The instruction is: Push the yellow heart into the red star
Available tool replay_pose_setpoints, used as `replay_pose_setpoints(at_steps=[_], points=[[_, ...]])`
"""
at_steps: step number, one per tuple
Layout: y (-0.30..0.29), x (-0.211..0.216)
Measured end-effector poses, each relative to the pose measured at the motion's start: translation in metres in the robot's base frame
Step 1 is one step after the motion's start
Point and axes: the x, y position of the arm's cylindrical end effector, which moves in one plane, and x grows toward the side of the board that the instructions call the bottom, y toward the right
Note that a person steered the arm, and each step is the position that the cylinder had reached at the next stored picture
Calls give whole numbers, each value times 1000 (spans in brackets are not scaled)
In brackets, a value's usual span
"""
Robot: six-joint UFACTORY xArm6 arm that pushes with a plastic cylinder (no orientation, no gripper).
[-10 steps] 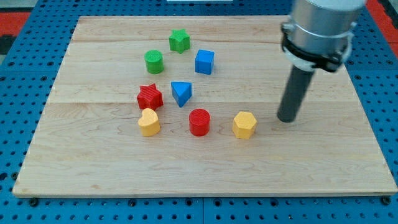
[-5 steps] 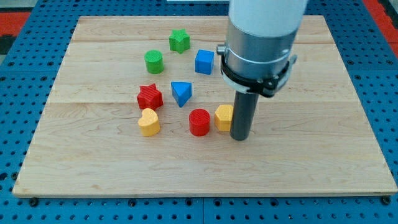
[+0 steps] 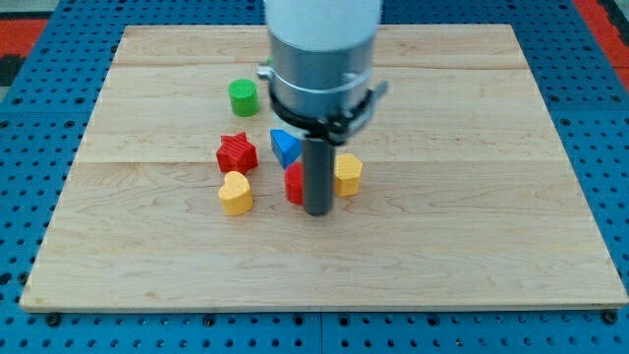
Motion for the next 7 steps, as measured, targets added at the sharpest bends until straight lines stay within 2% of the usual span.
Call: replay_pose_setpoints(at_steps=[1,2,3,4,5,6,7], points=[[-4,12],[-31,42],[-71,26],[-60,-11],[-59,-16],[-61,19],[-95,3]])
